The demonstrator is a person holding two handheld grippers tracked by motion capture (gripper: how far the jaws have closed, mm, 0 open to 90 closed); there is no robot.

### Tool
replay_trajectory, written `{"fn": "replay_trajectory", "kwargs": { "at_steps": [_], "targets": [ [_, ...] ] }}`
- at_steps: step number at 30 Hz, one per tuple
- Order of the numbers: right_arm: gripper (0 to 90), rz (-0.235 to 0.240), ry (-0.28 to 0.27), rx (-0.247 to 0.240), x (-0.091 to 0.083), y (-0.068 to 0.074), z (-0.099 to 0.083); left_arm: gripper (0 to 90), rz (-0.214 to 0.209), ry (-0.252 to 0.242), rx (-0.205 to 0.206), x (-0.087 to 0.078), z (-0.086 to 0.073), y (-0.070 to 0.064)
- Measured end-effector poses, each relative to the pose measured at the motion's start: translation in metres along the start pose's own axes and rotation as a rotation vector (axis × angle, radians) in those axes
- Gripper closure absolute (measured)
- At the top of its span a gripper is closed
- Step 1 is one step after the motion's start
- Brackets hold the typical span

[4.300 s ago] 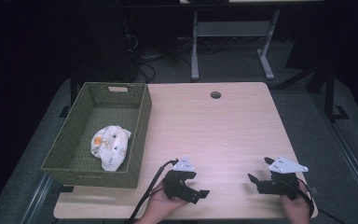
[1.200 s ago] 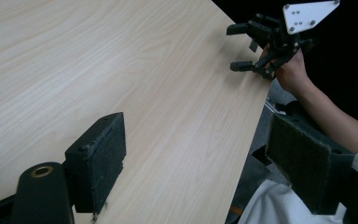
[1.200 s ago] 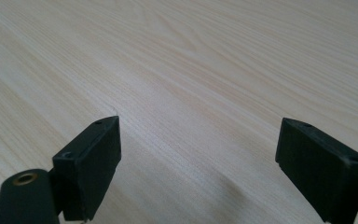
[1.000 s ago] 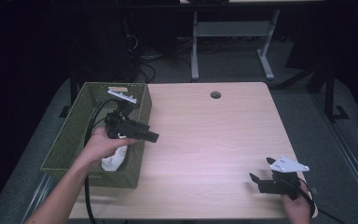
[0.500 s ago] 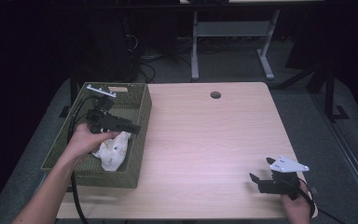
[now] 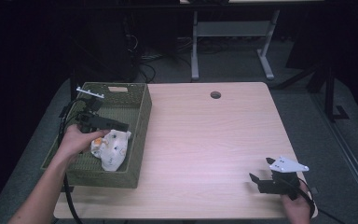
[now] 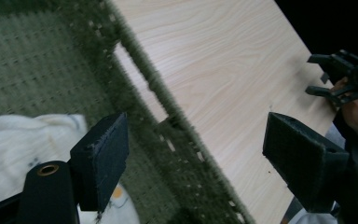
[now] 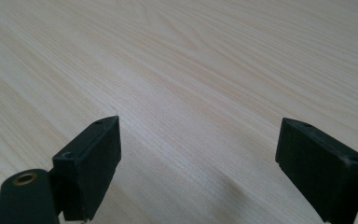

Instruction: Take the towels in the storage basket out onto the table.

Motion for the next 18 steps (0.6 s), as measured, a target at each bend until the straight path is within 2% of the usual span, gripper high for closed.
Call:
{"fn": "replay_trajectory", "kwargs": {
  "at_steps": [6,9,18],
  "targets": [
    [13.7,0.000,0.000,0.001,0.000,0.000,0.000,21.9,0.076,0.027,-0.027,-0.001,-0.011,0.022],
    [13.7,0.001,0.000,-0.001,0.000,0.000,0.000,22.5,0.096,0.027,-0.047,-0.002,-0.015,0.031],
    [13.7,0.001,0.003,0.001,0.000,0.001,0.000,22.4,0.174,0.069,-0.092,0.002,-0.026,0.056]
  ]
}}
Point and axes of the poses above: each handheld gripper's, and its own axes: x roughly forward along the jaws, z roughly out of its top, y roughly to its left, the point moved 8 cm from there along x, roughly forward along the jaws, and after that the axes turned 6 degrees about x, right-handed, at the moved point
